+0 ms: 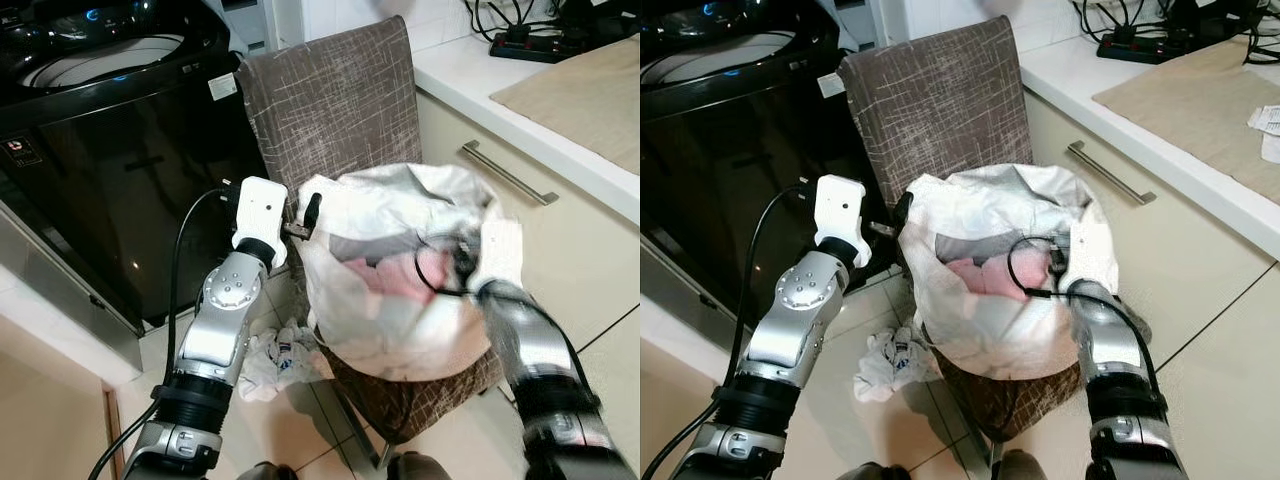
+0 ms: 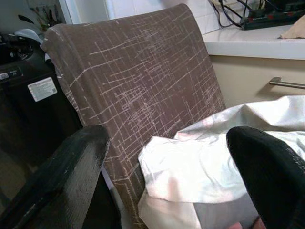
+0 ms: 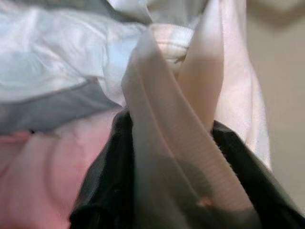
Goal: Clothes washing
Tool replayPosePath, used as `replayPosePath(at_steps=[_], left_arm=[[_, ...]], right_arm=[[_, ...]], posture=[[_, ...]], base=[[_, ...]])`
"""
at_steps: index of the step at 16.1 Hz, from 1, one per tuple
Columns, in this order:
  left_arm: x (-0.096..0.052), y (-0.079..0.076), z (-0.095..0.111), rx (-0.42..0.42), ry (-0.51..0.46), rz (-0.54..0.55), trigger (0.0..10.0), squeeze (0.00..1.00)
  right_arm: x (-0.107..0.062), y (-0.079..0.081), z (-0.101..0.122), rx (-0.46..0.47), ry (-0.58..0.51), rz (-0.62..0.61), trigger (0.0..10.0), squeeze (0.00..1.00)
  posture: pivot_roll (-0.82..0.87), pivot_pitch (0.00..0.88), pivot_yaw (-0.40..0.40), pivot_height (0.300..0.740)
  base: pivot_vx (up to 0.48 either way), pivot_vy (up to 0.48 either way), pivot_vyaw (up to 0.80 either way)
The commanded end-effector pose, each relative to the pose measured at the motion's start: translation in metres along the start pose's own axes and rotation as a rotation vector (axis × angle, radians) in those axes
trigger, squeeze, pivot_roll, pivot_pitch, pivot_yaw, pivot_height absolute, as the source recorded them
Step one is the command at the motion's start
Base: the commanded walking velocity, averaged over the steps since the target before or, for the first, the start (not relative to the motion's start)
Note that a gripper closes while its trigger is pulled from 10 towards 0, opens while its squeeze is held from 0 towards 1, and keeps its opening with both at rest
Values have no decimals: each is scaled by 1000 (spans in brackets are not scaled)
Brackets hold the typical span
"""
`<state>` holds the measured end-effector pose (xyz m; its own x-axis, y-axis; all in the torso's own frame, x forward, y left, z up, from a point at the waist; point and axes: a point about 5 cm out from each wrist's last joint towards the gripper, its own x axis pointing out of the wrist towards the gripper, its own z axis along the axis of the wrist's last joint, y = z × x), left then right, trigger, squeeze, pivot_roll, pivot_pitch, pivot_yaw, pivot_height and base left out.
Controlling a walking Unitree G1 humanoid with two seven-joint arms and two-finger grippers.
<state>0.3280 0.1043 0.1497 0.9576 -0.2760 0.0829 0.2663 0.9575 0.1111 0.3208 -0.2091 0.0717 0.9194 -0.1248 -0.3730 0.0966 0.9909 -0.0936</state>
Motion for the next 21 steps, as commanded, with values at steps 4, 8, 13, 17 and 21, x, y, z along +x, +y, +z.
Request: replayPosePath(at_steps=[4,8,13,17,21], left_arm=[[-1,1,2,7,-3,-2,10000,0],[0,0,2,6,-4,-10,10000,0],[3,-4,3,5,-8,-26,10000,0],[2,-4,3,5,-7,-28,10000,0],[2,-3,3,8,-7,-30,10000,0]], right_arm=[[-30,-2,8,-206,-242,-37,0,0],[-51,3,16,-261,-383,-94,0,0],[-44,-4,25,-165,-357,-127,1294,0],[-38,-1,14,37,-227,-53,10000,1000],[-42,3,40,-20,-279,-31,10000,1000]], posture=[[-242,35,80,740],[-254,31,88,740],[-261,16,92,740],[-257,15,91,740],[-257,18,94,740]], base=[[0,0,0],[0,0,0],[0,0,0],[0,0,0],[0,0,0]])
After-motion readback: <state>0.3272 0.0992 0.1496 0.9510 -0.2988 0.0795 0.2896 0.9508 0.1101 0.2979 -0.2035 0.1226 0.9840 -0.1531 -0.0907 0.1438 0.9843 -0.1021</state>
